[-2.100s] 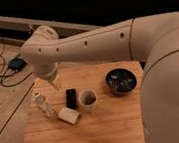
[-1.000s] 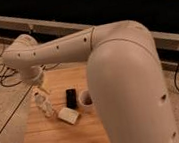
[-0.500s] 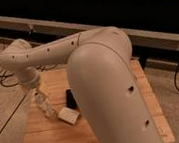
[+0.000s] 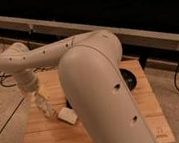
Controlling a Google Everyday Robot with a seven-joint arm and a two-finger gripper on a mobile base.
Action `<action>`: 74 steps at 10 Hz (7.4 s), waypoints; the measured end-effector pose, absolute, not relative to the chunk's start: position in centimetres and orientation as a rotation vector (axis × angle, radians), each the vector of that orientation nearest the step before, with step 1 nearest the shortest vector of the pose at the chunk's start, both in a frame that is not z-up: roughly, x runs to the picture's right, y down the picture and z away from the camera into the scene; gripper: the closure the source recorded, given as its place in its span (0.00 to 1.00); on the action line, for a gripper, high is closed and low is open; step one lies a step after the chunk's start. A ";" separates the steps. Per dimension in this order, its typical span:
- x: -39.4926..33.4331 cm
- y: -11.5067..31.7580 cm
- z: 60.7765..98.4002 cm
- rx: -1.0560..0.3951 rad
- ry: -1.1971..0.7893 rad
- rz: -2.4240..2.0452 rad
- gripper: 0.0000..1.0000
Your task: Place the bottle in the ceramic bowl
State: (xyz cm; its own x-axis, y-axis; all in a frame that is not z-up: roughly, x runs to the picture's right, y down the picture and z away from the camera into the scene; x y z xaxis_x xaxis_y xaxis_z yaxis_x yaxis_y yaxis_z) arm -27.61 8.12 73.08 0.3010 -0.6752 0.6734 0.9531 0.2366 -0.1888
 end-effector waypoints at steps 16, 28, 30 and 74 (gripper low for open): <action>-27.3 9.8 74.9 -0.699 -0.459 -1.074 0.30; -27.4 8.2 74.2 -0.673 -0.505 -1.062 0.85; -27.2 7.0 73.2 -0.652 -0.529 -1.053 0.85; 15.4 -0.5 79.3 -0.772 0.031 -0.620 0.20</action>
State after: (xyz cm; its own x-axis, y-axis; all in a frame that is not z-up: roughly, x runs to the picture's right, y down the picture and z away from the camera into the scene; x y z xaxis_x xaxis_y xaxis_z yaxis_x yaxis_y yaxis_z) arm 15.35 -0.54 79.32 0.8228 -0.5341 0.1942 0.5121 0.5487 -0.6608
